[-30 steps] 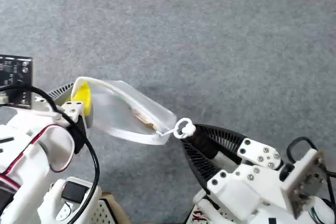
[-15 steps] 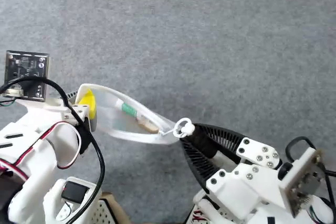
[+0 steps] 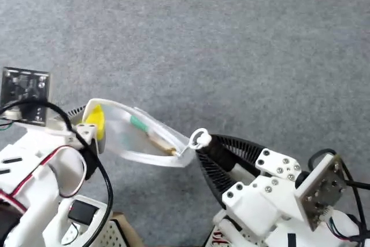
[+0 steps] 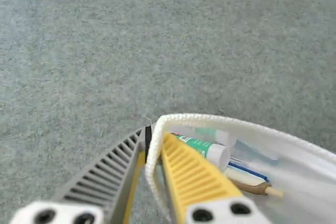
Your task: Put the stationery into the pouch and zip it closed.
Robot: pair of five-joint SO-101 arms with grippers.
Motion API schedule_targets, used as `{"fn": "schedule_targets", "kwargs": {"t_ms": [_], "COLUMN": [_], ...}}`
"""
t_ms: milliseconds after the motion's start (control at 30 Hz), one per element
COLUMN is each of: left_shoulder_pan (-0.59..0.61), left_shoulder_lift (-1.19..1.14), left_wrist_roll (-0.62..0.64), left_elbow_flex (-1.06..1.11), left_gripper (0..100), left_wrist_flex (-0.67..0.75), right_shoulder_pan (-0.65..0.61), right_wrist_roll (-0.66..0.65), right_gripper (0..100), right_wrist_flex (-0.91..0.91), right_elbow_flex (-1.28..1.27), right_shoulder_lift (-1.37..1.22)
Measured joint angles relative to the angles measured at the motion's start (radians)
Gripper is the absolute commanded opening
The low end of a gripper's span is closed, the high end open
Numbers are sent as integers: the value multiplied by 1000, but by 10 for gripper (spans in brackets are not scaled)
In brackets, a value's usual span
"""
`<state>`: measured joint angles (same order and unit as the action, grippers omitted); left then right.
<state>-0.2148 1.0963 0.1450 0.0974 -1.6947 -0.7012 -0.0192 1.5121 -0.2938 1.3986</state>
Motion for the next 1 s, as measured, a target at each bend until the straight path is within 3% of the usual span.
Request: {"fn": "schedule_targets", "kwargs": {"t_ms": [100, 233, 467, 667, 1000], "left_shoulder_pan": [0, 0, 0, 0, 74], "left_shoulder_lift": [18, 54, 143, 204, 213], "left_wrist_roll": [-17, -138, -149, -29, -14], "left_elbow_flex": [74, 157, 259, 278, 127], "left_gripper": [30, 46, 305, 315, 315], "left_wrist_flex": [14, 61, 71, 78, 80], "right_shoulder_pan": [0, 0, 3, 0, 0], "right_wrist_roll": [0, 0, 0, 0, 0], "right_gripper": [11, 11, 11, 11, 11], "right_wrist_flex": [0, 0, 0, 0, 0], "right_elbow_flex": [0, 0, 0, 0, -6], "right_shoulder_lift": [0, 0, 0, 0, -2]}}
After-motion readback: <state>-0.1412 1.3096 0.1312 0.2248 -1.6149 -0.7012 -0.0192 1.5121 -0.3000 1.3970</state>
